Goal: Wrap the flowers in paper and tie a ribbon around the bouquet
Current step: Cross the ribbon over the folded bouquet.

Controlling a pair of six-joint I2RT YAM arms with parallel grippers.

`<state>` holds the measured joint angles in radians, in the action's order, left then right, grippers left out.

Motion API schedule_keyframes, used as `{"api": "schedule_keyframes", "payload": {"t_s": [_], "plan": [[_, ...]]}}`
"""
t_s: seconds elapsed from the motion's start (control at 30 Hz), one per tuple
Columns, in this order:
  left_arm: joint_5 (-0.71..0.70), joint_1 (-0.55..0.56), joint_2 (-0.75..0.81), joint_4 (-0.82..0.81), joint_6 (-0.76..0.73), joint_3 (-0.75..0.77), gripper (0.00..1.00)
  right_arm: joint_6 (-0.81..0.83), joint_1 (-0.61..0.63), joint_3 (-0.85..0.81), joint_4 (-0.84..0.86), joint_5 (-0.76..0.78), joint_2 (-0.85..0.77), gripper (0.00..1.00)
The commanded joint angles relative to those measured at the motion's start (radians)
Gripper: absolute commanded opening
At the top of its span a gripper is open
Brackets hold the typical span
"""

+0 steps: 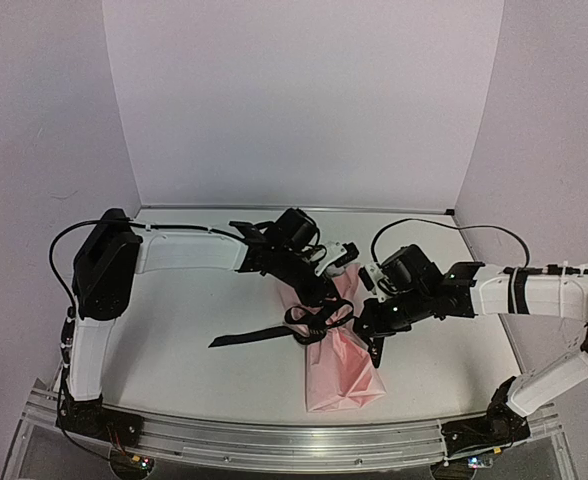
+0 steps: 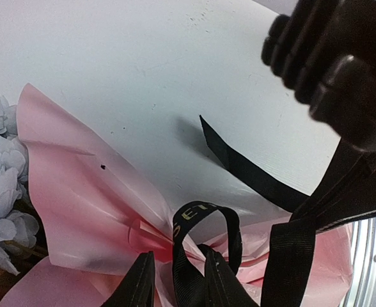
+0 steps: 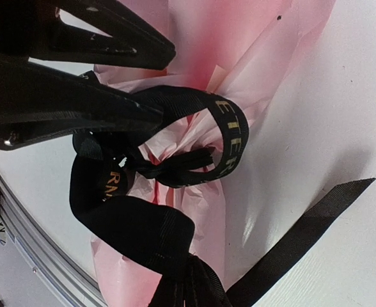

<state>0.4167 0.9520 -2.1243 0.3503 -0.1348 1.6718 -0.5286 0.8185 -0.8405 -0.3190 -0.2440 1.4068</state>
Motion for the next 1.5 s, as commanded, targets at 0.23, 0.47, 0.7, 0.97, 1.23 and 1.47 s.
{"api": "schedule_keyframes", "payload": {"t_s": [0.23,0.47,0.7,0.97,1.23,1.47], "plan": [[0.028,-0.004,-0.019,0.010,-0.015,0.030,0.25,0.006,-0.005,-0.012,-0.017,0.012,-0.034,0.00],[0.044,-0.004,0.006,0.000,-0.014,0.011,0.04,0.017,-0.006,-0.031,-0.024,0.000,-0.019,0.00],[0.058,-0.004,0.050,-0.029,-0.007,-0.025,0.00,0.028,-0.014,-0.040,0.002,-0.016,-0.021,0.00],[0.055,-0.004,0.096,-0.059,0.027,-0.060,0.00,-0.055,-0.018,-0.087,0.043,-0.130,0.052,0.00],[0.060,-0.004,0.142,-0.078,0.032,-0.110,0.00,-0.258,-0.076,-0.080,0.230,-0.227,0.145,0.00],[0.093,-0.004,0.151,-0.058,0.009,-0.114,0.00,-0.373,-0.110,-0.134,0.282,-0.326,0.225,0.00]]}}
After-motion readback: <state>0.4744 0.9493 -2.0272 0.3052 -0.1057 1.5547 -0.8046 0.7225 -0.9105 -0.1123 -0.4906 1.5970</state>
